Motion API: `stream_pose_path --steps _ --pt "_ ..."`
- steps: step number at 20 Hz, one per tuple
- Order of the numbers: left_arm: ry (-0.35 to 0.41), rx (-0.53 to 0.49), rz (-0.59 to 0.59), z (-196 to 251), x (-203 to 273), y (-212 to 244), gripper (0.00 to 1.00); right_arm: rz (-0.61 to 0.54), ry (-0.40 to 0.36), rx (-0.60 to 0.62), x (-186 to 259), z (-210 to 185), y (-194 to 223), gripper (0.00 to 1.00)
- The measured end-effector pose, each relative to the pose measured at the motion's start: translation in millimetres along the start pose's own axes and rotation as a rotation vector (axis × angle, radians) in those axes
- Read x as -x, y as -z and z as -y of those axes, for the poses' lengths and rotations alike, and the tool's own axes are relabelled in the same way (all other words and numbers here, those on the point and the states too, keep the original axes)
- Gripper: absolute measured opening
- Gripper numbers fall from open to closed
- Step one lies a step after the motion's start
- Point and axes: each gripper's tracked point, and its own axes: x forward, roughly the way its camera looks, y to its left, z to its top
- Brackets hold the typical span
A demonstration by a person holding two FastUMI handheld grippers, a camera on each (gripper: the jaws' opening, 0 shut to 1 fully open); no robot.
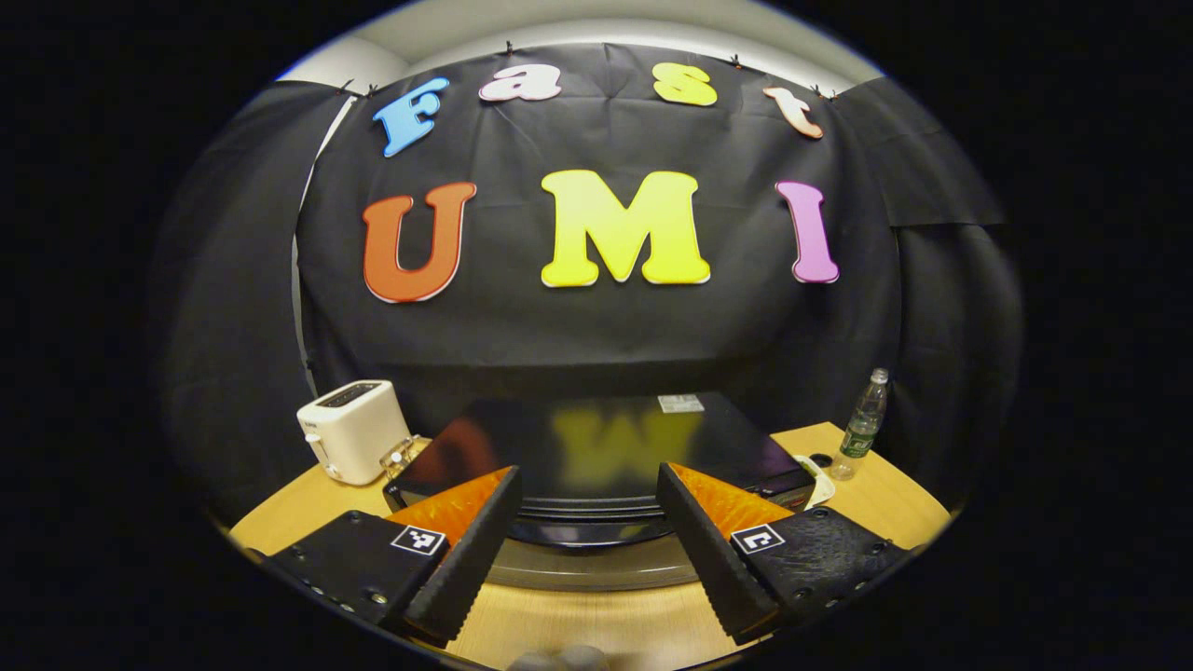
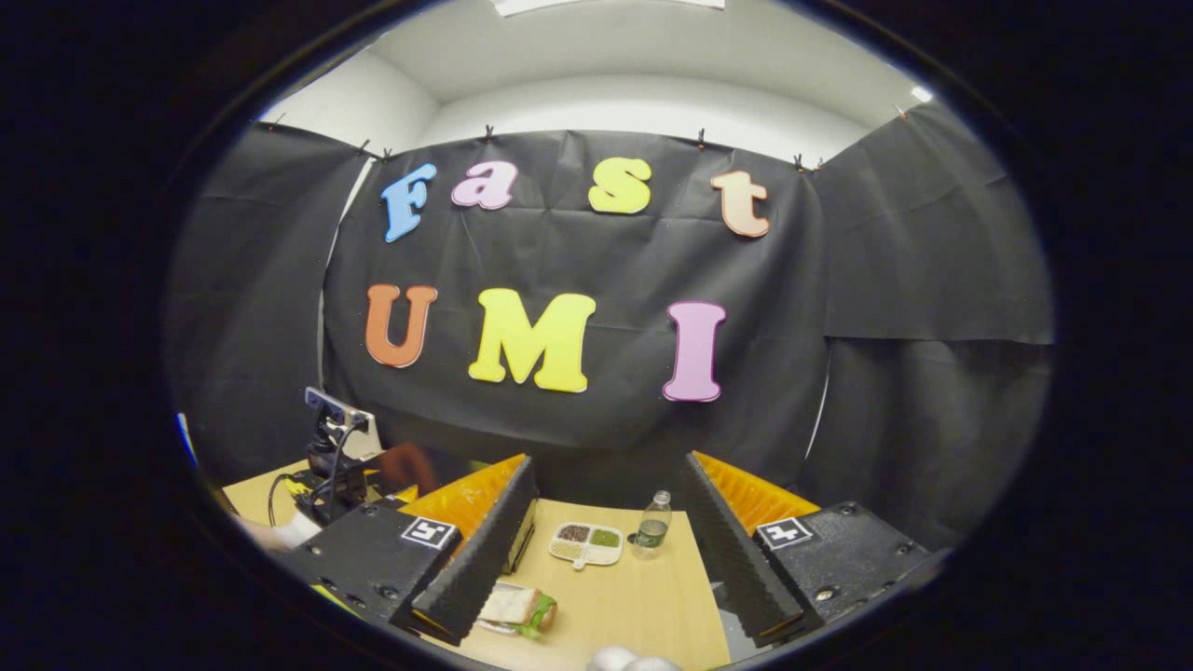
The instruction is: Open the electric oven with the left hand, put the food in, and close the electric oven.
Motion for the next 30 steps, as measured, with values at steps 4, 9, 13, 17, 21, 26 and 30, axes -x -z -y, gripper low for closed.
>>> stream_pose_path --steps 4,9,13,17,21,26,30 --pt "-0.007 -0.011 -0.038 -3 -7 17 0.97 -0.018 -0.009 0.008 -6 -4 6 0.95" --pt "-0.009 -0.004 -0.056 -5 -1 22 0.98 -0.013 -0.028 0.005 -6 -9 6 0.95" --pt "-0.004 -0.005 -0.064 -6 14 28 0.98 -0.008 -0.028 0.018 -2 -10 6 0.95" --pt "0.000 -0.008 -0.081 -5 38 42 0.99 -0.017 -0.034 0.010 5 -15 15 0.95" --pt "0.006 -0.015 -0.099 -6 66 64 0.98 -0.026 -0.037 0.015 15 -20 22 0.95" --pt "0.013 -0.012 -0.154 -5 93 101 0.98 -0.037 -0.035 0.035 29 -26 33 0.95" --pt "0.020 -0.012 -0.195 -4 108 130 0.98 -0.054 -0.031 0.045 38 -29 43 0.95"
